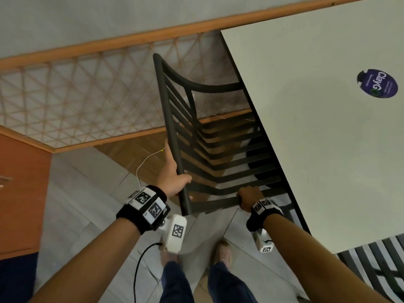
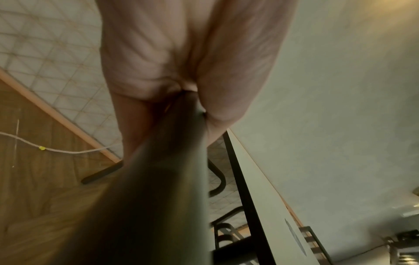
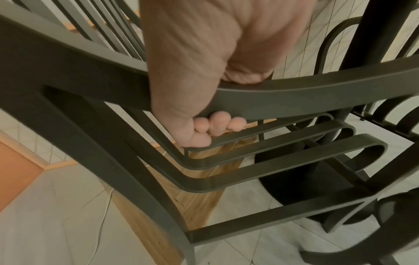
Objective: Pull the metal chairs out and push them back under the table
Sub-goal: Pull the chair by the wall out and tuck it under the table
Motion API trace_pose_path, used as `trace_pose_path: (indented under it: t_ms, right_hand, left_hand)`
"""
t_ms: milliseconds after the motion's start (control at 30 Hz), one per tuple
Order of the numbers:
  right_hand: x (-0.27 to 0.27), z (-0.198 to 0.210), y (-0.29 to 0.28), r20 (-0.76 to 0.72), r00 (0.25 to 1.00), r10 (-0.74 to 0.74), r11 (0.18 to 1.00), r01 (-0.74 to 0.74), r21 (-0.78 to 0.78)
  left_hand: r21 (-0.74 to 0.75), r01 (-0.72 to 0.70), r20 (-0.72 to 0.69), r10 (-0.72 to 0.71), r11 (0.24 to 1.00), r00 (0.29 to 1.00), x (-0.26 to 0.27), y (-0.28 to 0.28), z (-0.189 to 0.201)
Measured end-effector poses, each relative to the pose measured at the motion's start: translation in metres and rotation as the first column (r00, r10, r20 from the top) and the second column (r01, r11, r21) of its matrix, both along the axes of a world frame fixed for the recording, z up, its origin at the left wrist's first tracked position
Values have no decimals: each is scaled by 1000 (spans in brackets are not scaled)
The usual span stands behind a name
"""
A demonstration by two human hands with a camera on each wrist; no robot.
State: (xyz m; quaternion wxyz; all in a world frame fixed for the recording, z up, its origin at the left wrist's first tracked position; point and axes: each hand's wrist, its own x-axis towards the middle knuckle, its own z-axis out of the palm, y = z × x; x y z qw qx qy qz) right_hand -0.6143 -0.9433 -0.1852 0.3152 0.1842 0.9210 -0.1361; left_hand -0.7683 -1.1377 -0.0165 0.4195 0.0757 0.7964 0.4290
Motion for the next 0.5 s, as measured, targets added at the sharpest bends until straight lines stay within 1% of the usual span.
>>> trace_pose_path:
  t_ms: [133, 300, 400, 500]
  right_hand:
    - [-10, 3, 3, -13, 1000, 10, 1000, -10, 14]
    - [-1, -4, -4, 24, 1000, 17, 1000, -17, 18]
    - [-3, -4, -4, 40, 999, 20, 1000, -20, -6]
    - [-6, 0, -1, 30, 1000, -10, 999, 11, -50]
  left_hand:
    - [13, 4, 13, -5, 1000, 1000, -13, 9, 4]
    - [-18, 17, 25, -16, 1000, 1000, 0, -5, 2]
    - [-13, -11, 56, 12, 1000, 998, -3, -4, 1]
    - [-29, -30, 62, 32, 999, 998, -8, 1, 3]
